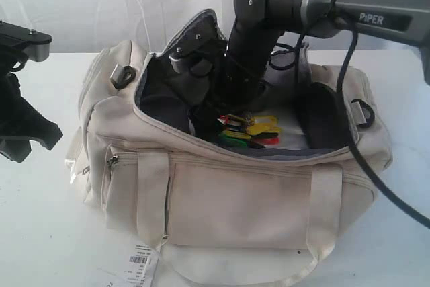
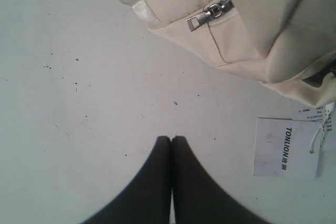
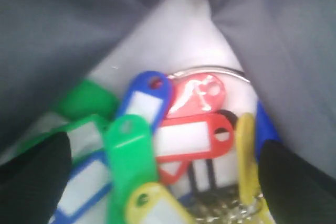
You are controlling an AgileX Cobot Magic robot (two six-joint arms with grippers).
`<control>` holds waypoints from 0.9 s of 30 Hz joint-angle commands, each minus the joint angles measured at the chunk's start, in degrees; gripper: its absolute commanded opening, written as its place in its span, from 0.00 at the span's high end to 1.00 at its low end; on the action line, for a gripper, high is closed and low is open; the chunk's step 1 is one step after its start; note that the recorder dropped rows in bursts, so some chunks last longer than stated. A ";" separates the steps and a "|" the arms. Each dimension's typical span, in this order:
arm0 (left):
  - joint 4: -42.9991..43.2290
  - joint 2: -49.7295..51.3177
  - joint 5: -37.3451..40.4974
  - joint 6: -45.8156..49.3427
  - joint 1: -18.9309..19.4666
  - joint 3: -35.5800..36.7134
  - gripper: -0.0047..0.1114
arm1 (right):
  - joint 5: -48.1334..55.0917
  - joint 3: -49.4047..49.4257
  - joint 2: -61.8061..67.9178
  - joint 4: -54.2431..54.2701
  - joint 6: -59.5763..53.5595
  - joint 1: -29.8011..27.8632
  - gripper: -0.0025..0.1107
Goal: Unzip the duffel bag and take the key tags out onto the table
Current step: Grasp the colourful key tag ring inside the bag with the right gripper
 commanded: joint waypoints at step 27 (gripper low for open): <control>-0.62 -0.61 1.31 0.08 0.08 0.46 0.96 | 9.45 -5.76 0.27 -2.11 7.61 -0.01 0.98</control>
